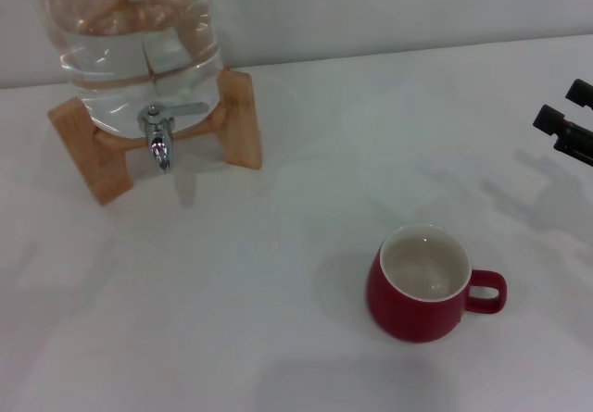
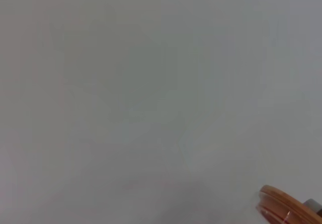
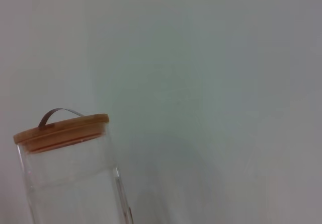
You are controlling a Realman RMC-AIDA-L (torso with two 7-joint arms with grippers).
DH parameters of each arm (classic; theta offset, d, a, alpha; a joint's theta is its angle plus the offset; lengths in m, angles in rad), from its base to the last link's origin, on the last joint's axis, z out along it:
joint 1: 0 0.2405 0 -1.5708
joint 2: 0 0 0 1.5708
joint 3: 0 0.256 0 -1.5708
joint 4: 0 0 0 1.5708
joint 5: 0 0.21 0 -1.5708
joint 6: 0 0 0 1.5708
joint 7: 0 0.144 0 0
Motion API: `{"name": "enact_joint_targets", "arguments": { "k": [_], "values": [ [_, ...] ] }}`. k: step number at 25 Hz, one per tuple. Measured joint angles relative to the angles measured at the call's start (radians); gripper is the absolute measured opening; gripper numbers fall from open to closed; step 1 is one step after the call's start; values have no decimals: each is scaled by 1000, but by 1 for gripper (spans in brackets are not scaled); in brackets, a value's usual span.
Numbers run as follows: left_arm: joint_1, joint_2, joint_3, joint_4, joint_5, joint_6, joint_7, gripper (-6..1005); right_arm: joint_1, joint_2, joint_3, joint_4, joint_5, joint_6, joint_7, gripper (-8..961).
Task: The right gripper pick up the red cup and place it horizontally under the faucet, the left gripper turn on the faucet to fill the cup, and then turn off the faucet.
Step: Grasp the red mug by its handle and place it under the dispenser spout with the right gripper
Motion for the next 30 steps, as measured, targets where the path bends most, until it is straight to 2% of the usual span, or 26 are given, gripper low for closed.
{"name": "enact_joint_targets", "arguments": {
  "k": [22, 30],
  "values": [
    [-8, 0, 0, 0, 8, 5, 1, 876, -22, -1, -5, 2, -29, -10, -58, 850],
    [-8, 0, 1, 0, 9, 2, -3, 876, -70, -4, -6, 29, -190, 12, -117, 849]
  ]
}}
